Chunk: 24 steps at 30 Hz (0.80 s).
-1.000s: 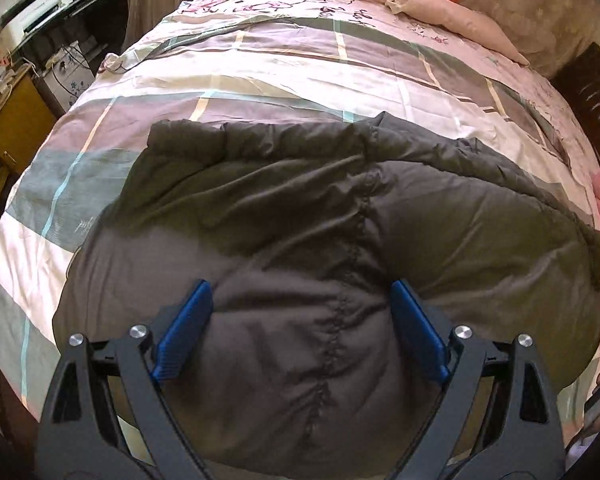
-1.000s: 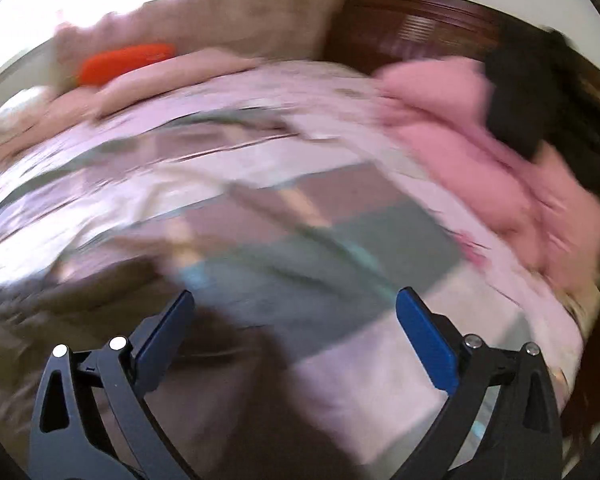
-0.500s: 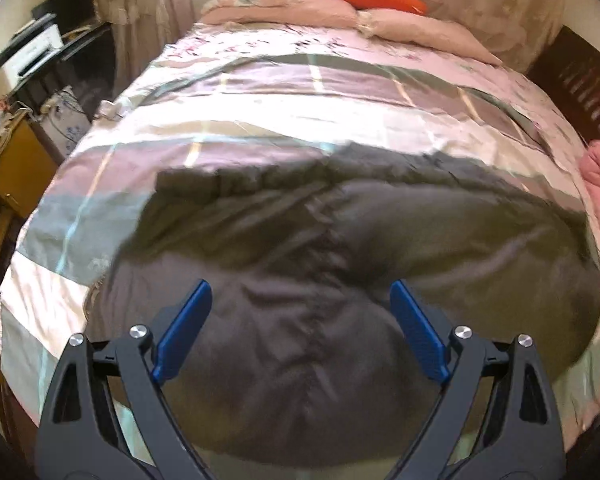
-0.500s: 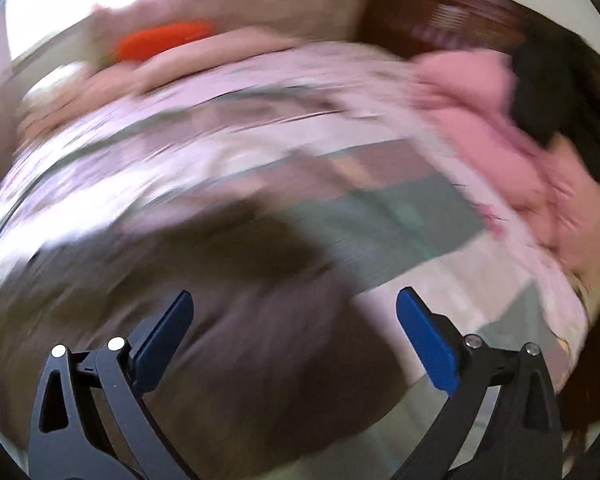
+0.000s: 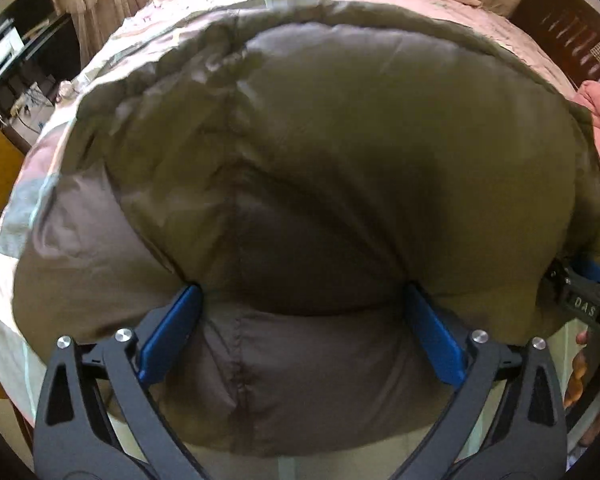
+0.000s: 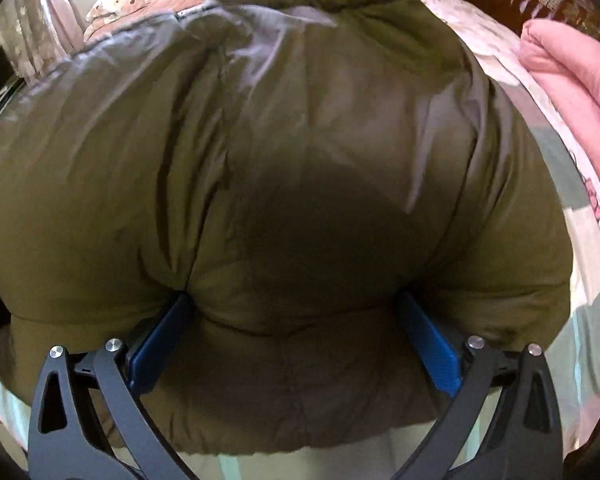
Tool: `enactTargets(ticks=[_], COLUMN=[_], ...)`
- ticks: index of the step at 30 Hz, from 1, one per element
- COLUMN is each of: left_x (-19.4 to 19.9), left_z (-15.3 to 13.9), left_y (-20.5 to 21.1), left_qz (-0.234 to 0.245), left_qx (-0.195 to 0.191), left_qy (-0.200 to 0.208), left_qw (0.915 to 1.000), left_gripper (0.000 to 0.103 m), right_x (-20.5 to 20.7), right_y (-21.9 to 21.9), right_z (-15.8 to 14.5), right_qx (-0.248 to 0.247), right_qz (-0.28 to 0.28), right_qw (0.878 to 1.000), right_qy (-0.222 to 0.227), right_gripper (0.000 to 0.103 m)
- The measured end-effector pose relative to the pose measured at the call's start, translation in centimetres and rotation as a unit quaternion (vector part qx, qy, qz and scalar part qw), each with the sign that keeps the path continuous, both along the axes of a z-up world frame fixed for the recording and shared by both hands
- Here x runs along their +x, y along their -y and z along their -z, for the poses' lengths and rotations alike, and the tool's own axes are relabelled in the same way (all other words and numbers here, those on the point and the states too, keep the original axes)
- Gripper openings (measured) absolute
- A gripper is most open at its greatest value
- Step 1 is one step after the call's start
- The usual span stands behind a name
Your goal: Fold large clothes
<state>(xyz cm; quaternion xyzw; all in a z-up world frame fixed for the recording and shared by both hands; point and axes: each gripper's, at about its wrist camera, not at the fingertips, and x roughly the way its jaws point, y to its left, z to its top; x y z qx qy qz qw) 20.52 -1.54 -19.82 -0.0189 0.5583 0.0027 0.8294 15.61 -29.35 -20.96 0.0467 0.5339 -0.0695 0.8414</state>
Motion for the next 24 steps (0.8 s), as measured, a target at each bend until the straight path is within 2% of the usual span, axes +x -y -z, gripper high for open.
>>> enactTargets(ticks=[2,4,7,9,10,12,13,17,18,21,24], left_x=[0.2,-0.6,-1.7,-1.7,-1.9,-3.1,-4.1,-8.3,-9.2,-11.9,-13.8], left_z=[0.2,-1.0,-2.6,-2.8,-3.3,-5.0,-6.8,-11.7,-12.5,-14.0,-14.6], left_y=[-0.5,-0.9,-0.4,-0.1,-0.4,-0.9,-0.7,0.3,0.4,0.5,1.0], left_qz=[-0.009,-0.023,-0.004,-0.001,-0.012,-0.02,-0.015,-0.007,-0.008,0.0,0.01], left_qx=[-0.015,-0.025,-0.021,0.0,-0.006,-0.041,-0.043,-0.018,-0.017,-0.028,-0.026], left_qy=[-0.003,0.017,0.057,0.063,0.072,0.106,0.132,0.215,0.226,0.247,0.268], left_qw=[0.9998,0.9993,0.9982,0.998,0.9973,0.9933,0.9902,0.9763,0.974,0.9687,0.9629], left_gripper=[0.101,0.101,0.101,0.101,0.099,0.098,0.098,0.1,0.101,0.101,0.101], right_x=[0.3,0.3,-0.7,-0.8,-1.1,-2.6,-3.5,-7.7,-9.2,-12.1,-14.9], right_y=[-0.3,-0.8,-3.4,-4.3,-4.5,-5.3,-5.7,-7.3,-7.4,-7.0,-6.0], right_z=[-0.1,-1.4,-3.8,-4.2,-4.8,-7.7,-9.3,-15.3,-16.7,-17.8,-17.0], right_qx=[-0.004,-0.023,-0.069,-0.075,-0.065,-0.04,-0.044,-0.066,-0.069,-0.074,-0.057], right_qz=[0.005,0.017,-0.012,-0.02,-0.012,-0.009,-0.013,-0.026,-0.025,-0.011,0.019], right_qw=[1.0,1.0,0.996,0.996,0.996,0.995,0.993,0.979,0.974,0.968,0.968], right_qy=[-0.009,0.001,0.055,0.045,0.052,0.09,0.11,0.192,0.214,0.24,0.244], right_gripper=[0.102,0.102,0.102,0.102,0.102,0.102,0.102,0.102,0.102,0.102,0.102])
